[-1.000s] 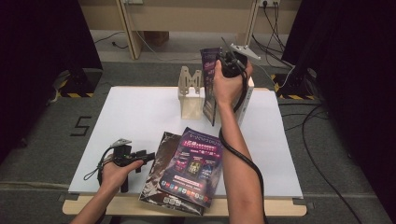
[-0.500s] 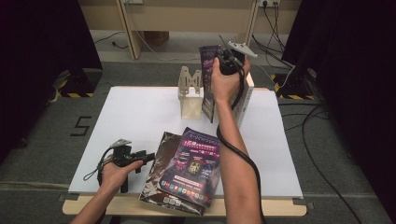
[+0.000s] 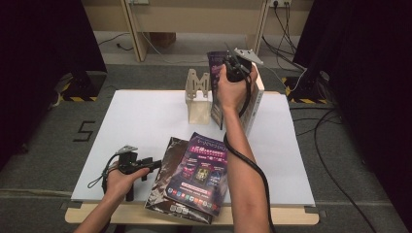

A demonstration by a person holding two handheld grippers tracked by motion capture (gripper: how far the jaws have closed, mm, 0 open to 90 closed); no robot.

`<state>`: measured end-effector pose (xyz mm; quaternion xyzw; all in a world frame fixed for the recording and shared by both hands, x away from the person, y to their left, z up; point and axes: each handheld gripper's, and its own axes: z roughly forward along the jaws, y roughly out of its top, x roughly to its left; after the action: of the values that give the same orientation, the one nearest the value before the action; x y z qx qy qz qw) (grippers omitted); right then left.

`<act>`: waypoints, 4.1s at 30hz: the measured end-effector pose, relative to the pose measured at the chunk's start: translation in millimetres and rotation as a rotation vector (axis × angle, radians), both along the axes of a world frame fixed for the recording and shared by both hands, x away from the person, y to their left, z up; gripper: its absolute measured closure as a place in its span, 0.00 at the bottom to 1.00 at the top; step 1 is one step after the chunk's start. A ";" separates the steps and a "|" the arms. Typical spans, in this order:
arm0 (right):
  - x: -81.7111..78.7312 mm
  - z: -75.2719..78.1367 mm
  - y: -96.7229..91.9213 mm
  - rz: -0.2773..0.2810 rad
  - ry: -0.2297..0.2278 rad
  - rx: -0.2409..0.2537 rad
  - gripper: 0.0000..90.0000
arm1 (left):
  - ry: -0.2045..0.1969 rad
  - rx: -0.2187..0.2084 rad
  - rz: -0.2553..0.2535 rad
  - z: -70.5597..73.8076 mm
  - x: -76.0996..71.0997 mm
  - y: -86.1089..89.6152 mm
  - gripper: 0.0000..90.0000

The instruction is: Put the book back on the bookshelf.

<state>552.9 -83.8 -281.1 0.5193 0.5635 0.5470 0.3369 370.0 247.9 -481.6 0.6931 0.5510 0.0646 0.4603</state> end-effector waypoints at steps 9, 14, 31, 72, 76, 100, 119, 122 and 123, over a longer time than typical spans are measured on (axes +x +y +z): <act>-20.2 -5.6 4.3 0.002 -0.028 -0.059 0.94 | 0.003 0.002 0.005 -0.4 -0.4 0.5 0.52; -37.0 -11.0 1.4 0.001 -0.027 -0.071 0.93 | 0.003 0.001 0.000 -0.3 -0.6 -0.1 0.52; -85.2 -32.6 -13.9 0.006 0.005 -0.069 0.90 | 0.008 -0.002 -0.002 0.4 -0.9 -2.4 0.52; -60.4 -19.2 -25.4 -0.006 0.230 -0.217 0.90 | 0.005 -0.011 -0.002 1.5 -0.2 -2.4 0.52; -60.4 -17.1 -23.2 -0.007 0.236 -0.235 0.93 | 0.004 -0.010 0.000 1.6 -0.1 -2.0 0.52; -59.7 -9.4 -3.5 -0.026 0.065 -0.167 0.94 | 0.005 -0.015 0.000 1.8 0.8 0.3 0.52; -38.5 -34.3 1.7 -0.059 0.053 -0.159 0.94 | 0.004 -0.010 0.005 1.1 1.3 2.0 0.53; -37.6 -34.8 1.6 -0.063 0.051 -0.167 0.94 | 0.006 -0.011 0.003 0.7 1.0 1.6 0.53; -37.8 -35.0 1.9 -0.062 0.055 -0.168 0.94 | 0.006 -0.011 0.004 0.8 1.0 1.6 0.53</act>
<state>515.0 -81.9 -316.1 0.5215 0.6000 0.4726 0.3804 371.0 249.5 -480.8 0.6899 0.5539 0.0604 0.4622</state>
